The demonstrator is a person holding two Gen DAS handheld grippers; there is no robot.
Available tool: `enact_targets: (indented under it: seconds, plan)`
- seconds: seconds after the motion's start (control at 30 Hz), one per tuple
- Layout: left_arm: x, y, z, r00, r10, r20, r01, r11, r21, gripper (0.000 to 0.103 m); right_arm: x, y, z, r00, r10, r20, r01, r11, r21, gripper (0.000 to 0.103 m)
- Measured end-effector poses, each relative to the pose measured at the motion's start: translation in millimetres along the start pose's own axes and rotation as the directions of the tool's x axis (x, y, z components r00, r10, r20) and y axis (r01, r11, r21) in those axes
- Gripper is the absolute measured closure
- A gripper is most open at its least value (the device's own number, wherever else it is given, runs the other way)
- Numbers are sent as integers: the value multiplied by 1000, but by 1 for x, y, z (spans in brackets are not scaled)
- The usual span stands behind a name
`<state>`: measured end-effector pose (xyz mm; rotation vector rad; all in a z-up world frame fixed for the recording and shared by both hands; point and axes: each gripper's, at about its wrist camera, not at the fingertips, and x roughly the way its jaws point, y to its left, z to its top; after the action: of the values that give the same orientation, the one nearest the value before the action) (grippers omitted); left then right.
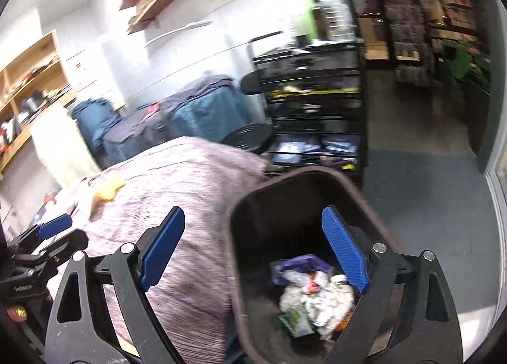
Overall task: Collect trash
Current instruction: 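Move both open grippers back from the bin to the bed, then grasp the white face mask with the left gripper while the right grasps the yellow foam net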
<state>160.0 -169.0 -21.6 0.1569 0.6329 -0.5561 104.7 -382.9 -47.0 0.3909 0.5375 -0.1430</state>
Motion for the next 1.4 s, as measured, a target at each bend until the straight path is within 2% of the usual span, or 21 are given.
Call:
enact_targets:
  seconds: [0.17,0.33,0.53,0.7,0.93,1.07,1.17,1.4]
  plan:
    - [-9,39,-7,996,84,-2,-84,996,-38,6,16,41,3,996,79,-29,-81,995,-66,13]
    - [-13,85,-14,988,153,-23,-154,983,-103,6,34,86,2,984,160,-76,-170,974,-151,12]
    - [-14,139,-26,968,240,-68,-248,957,-152,6,57,138,0,958,244,-152,-274,935,-224,12]
    - [-10,186,-36,953,278,-116,-297,931,-212,6,81,175,2,932,292,-216,-343,902,-263,12]
    - [5,236,-36,946,281,-160,-317,903,-291,6,124,220,4,901,315,-297,-400,869,-292,12]
    - [23,259,-27,954,238,-181,-287,899,-330,6,155,240,7,893,305,-330,-405,865,-296,12]
    - [35,281,-17,958,229,-173,-279,881,-382,6,180,251,13,889,296,-349,-403,868,-291,12]
    - [74,339,-1,987,97,-131,-152,838,-525,6,235,269,30,885,278,-373,-393,876,-280,12]
